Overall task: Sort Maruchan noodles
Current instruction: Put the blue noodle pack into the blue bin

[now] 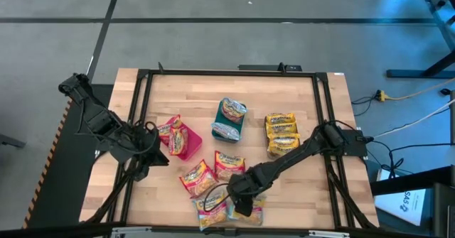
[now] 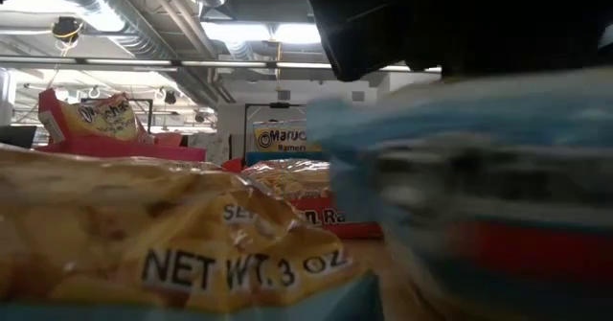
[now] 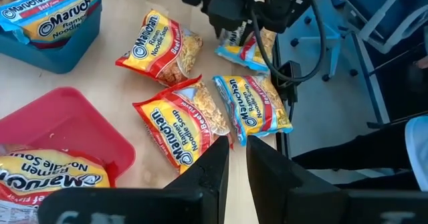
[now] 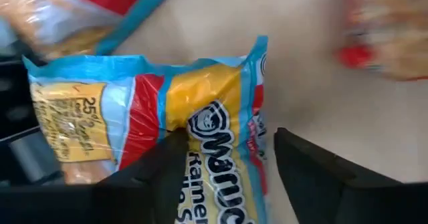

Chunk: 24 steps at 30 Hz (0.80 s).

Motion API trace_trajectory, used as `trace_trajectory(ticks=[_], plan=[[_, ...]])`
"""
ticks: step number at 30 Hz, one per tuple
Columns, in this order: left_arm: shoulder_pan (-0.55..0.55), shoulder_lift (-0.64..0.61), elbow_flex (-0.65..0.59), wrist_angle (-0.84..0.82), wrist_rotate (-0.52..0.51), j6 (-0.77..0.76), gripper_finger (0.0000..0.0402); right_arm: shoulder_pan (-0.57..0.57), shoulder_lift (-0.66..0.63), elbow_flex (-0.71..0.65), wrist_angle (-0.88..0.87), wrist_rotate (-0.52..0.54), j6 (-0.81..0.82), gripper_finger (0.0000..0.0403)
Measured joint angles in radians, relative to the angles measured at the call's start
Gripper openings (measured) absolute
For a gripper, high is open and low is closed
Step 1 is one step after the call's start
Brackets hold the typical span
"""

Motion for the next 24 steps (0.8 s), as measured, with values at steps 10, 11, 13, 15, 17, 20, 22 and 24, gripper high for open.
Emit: trace_trajectory(ticks=[10,11,13,15,17,20,22,24], plan=[[0.000,0.000,0.000,-0.002,0.000,0.008,0.0047,-0.021,-0.002,-0.009,0.052,-0.074,0.010,0.0015],[0.000,0.000,0.000,-0.002,0.000,0.008,0.0047,-0.028,-0.002,-0.008,0.049,-0.085,0.007,0.0013],[0.000,0.000,0.000,-0.003,0.000,0.009,0.0047,-0.045,-0.002,-0.008,0.041,-0.116,0.001,0.0011],[0.000,0.000,0.000,-0.003,0.001,0.010,0.0047,-0.057,-0.009,-0.009,0.032,-0.134,-0.008,0.0005],[0.000,0.000,0.000,-0.004,0.001,0.011,0.0047,-0.068,-0.012,0.008,0.003,-0.138,-0.014,0.0004],[0.000,0.000,0.000,-0.011,0.001,0.011,0.0047,-0.078,-0.023,0.068,-0.098,-0.132,-0.060,0.0002],[0.000,0.000,0.000,-0.021,0.001,0.020,0.0047,-0.087,-0.024,0.130,-0.195,-0.126,-0.094,0.0002],[0.000,0.000,0.000,-0.023,0.001,0.039,0.0047,-0.093,-0.028,0.203,-0.301,-0.087,-0.133,0.0002]])
